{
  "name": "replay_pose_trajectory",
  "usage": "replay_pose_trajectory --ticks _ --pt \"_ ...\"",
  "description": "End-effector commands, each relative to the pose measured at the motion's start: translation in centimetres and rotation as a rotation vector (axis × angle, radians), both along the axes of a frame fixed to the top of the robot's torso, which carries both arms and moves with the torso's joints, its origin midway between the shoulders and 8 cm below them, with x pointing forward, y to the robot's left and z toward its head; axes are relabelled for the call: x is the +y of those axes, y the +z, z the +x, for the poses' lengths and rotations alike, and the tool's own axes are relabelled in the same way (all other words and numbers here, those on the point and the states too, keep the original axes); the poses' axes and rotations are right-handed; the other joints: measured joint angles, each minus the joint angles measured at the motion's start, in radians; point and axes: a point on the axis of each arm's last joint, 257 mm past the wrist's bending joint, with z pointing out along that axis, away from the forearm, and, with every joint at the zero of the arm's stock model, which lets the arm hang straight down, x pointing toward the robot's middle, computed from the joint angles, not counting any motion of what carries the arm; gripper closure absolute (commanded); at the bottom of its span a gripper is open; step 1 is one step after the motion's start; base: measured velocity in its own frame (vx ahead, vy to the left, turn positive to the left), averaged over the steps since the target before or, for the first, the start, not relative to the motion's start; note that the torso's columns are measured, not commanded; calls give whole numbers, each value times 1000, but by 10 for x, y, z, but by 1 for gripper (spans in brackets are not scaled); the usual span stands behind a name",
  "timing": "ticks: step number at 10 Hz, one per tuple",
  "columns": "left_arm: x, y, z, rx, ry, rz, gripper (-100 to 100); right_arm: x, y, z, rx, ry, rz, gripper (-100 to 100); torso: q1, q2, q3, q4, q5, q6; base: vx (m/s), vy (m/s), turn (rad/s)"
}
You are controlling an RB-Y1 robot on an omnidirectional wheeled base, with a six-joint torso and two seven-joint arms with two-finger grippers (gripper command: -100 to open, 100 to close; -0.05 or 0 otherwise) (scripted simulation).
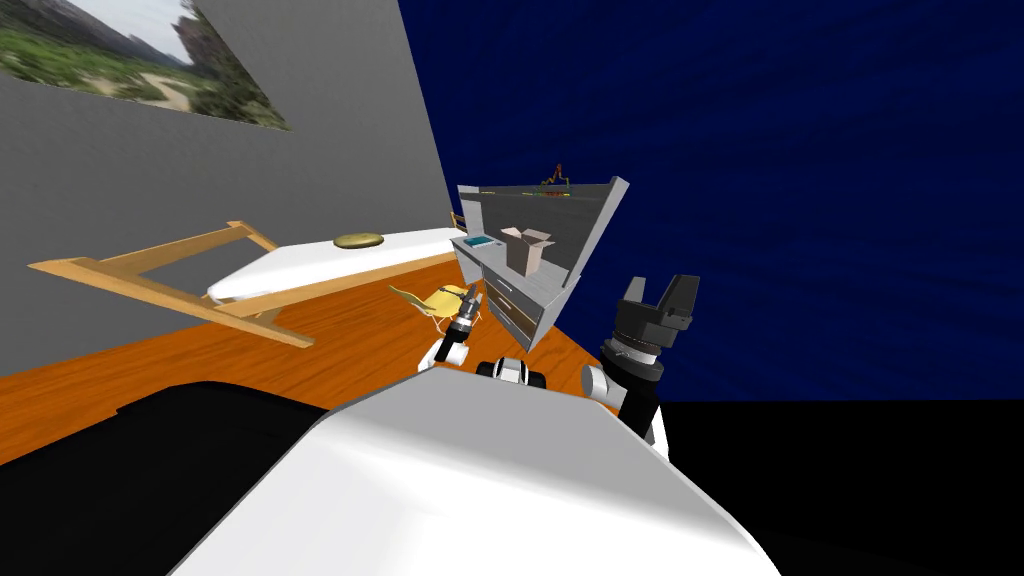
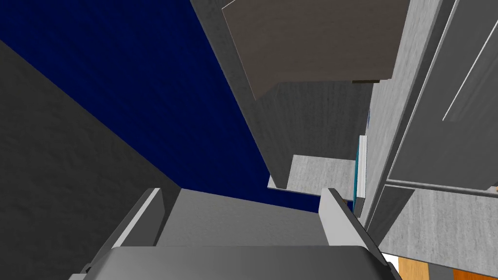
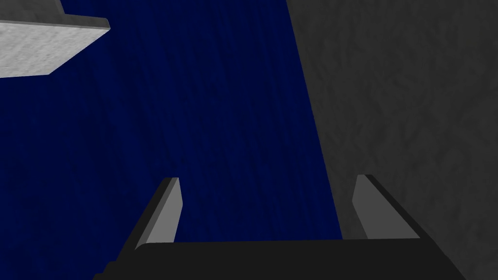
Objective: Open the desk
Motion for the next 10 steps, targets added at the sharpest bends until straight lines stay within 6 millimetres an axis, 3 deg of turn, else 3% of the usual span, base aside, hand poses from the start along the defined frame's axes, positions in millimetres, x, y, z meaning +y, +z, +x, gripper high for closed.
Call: replay_pose_trajectory --ticks 1,10 --pt "-9 -19 7 35 -14 22 -100 0 0 0 0 0 0 0 1 -3 -2 -1 0 0 68 46 -53" --pt "-55 -102 29 193 -93 159 -100 0 0 0 0 0 0 0 2 -4 -3 -1 0 0 84 49 -103"
